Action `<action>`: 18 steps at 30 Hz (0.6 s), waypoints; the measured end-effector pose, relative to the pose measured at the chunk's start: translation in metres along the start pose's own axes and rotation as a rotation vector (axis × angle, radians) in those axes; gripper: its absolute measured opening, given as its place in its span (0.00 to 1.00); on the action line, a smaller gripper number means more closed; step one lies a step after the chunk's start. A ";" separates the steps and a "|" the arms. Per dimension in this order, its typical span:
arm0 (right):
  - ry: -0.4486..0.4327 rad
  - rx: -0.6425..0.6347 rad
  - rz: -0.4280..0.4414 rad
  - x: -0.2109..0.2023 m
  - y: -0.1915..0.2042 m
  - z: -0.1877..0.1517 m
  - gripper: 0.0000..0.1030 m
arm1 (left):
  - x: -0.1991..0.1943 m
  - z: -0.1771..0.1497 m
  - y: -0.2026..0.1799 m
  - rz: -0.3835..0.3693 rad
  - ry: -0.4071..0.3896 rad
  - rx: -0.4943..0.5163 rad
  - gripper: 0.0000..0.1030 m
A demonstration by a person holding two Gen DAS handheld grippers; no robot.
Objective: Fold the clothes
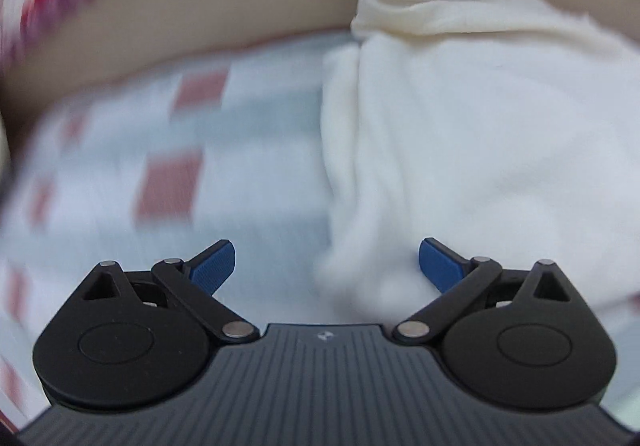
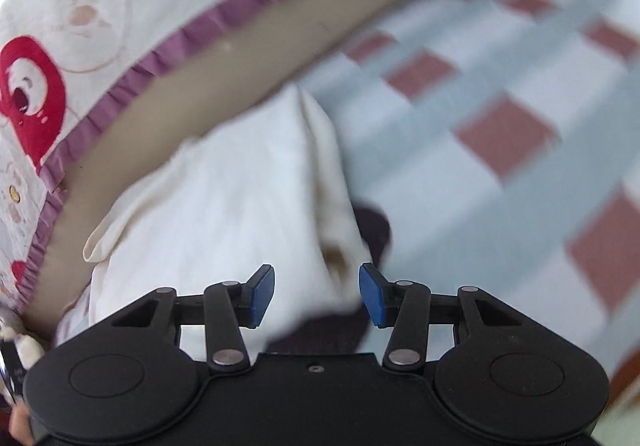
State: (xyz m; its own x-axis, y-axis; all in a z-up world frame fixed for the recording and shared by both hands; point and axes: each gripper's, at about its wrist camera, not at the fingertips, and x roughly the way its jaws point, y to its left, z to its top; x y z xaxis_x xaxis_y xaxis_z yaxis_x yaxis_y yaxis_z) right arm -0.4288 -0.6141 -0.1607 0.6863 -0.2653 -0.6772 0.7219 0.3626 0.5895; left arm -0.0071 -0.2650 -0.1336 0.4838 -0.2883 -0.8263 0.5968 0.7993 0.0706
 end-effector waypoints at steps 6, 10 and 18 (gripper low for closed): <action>0.017 0.152 0.097 0.027 -0.011 -0.021 0.54 | -0.001 -0.028 0.015 -0.172 0.060 -0.248 0.97; -0.039 0.255 0.130 0.040 -0.015 -0.029 0.56 | 0.014 -0.033 0.010 -0.370 0.047 -0.413 1.00; -0.172 0.297 0.083 0.054 -0.006 -0.029 0.59 | 0.020 -0.026 0.017 -0.224 -0.114 -0.517 1.00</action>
